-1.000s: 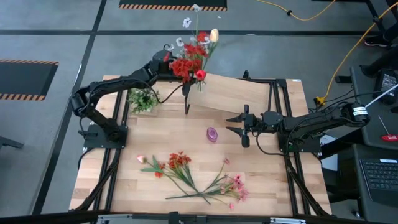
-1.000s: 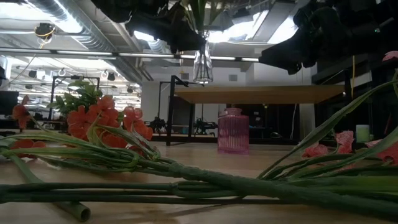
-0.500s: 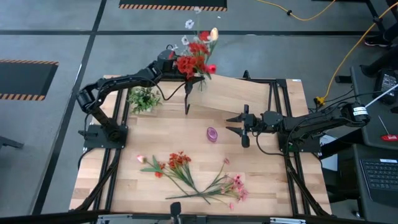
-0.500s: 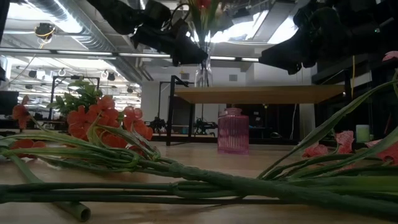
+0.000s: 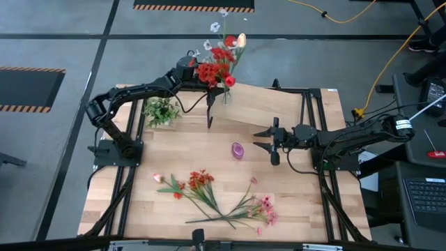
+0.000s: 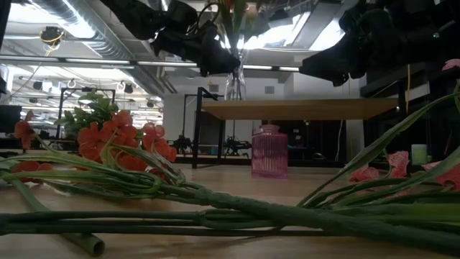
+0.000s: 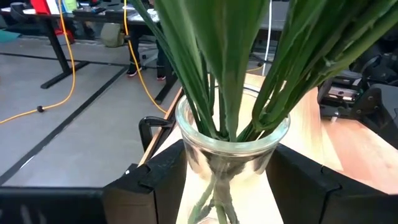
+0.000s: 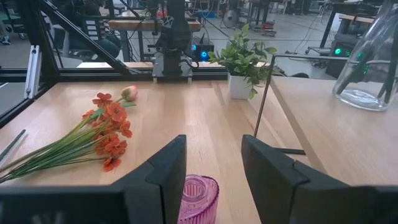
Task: Pick and place flowers into a vace then onto a shelf
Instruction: Put the transparent vase with the flowers on the shelf
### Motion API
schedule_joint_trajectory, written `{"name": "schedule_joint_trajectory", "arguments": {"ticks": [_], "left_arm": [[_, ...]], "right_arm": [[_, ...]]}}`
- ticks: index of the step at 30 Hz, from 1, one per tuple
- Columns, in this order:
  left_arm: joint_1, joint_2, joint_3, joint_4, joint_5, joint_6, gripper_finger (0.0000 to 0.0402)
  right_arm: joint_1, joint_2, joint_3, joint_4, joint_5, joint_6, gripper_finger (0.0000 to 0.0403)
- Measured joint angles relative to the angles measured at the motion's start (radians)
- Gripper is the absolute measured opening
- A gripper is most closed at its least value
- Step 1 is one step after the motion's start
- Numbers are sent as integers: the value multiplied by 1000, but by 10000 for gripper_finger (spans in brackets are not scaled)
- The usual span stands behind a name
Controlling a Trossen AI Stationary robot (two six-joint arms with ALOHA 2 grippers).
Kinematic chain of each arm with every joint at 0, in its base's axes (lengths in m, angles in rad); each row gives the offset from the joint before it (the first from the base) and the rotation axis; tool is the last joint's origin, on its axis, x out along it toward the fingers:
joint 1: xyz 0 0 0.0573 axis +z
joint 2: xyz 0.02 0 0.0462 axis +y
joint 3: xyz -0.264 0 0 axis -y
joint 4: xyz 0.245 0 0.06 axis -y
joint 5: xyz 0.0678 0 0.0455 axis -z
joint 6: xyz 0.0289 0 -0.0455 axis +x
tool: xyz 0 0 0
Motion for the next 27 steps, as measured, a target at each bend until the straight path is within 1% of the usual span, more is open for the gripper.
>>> {"name": "schedule_joint_trajectory", "arguments": {"ticks": [7, 13, 19, 27], "left_arm": [[-1, -5, 0, -9, -2, 8, 201], [-1, -18, 0, -27, -8, 67, 212], [-1, -18, 0, -92, -11, 124, 213], [-1, -29, 0, -107, -12, 143, 214]], "right_arm": [[0, 0, 0, -2, 0, 0, 157], [0, 0, 0, -8, 0, 0, 157], [0, 0, 0, -9, 0, 0, 157], [0, 0, 0, -9, 0, 0, 157]]}}
